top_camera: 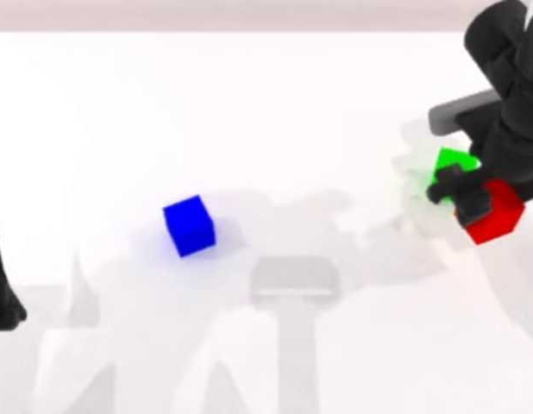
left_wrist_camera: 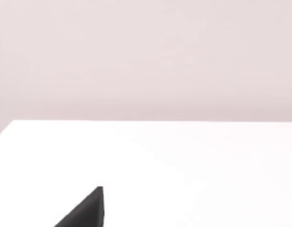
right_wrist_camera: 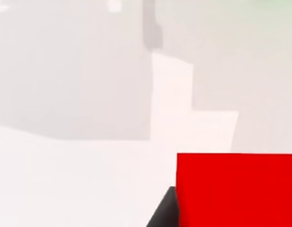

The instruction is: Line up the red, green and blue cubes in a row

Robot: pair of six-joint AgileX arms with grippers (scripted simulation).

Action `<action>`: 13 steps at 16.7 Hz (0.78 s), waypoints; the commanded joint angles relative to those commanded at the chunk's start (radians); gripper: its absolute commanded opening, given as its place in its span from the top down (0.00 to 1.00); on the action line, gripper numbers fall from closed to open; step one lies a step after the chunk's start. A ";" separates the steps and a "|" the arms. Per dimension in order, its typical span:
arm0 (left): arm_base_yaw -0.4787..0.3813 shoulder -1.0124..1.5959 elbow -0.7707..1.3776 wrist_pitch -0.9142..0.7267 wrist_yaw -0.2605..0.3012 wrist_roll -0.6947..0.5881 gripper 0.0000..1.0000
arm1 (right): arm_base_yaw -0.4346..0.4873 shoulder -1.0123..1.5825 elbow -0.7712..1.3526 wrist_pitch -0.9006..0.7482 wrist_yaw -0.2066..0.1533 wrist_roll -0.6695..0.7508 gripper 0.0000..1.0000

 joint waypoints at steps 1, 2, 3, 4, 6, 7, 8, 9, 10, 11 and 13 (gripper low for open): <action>0.000 0.000 0.000 0.000 0.000 0.000 0.00 | 0.000 0.000 0.000 0.000 0.000 0.000 1.00; 0.000 0.000 0.000 0.000 0.000 0.000 0.00 | -0.004 0.004 -0.002 0.002 0.000 0.002 1.00; 0.000 0.000 0.000 0.000 0.000 0.000 0.00 | -0.003 0.005 0.000 0.001 0.000 0.004 1.00; 0.000 0.000 0.000 0.000 0.000 0.000 0.00 | 0.005 0.014 0.011 -0.006 0.000 0.015 1.00; 0.000 0.000 0.000 0.000 0.000 0.000 0.00 | 0.042 0.056 0.067 -0.038 0.002 0.069 1.00; 0.000 0.000 0.000 0.000 0.000 0.000 0.00 | 0.068 0.087 0.110 -0.061 0.004 0.110 1.00; 0.000 0.000 0.000 0.000 0.000 0.000 0.00 | 0.098 0.123 0.164 -0.089 0.006 0.160 1.00; 0.000 0.000 0.000 0.000 0.000 0.000 0.00 | 0.133 0.164 0.229 -0.121 0.008 0.217 1.00; 0.000 0.000 0.000 0.000 0.000 0.000 0.00 | 0.171 0.209 0.304 -0.156 0.010 0.280 1.00; 0.000 0.000 0.000 0.000 0.000 0.000 0.00 | 0.212 0.256 0.389 -0.193 0.012 0.349 1.00; 0.000 0.000 0.000 0.000 0.000 0.000 0.00 | 0.300 0.352 0.573 -0.271 0.015 0.495 1.00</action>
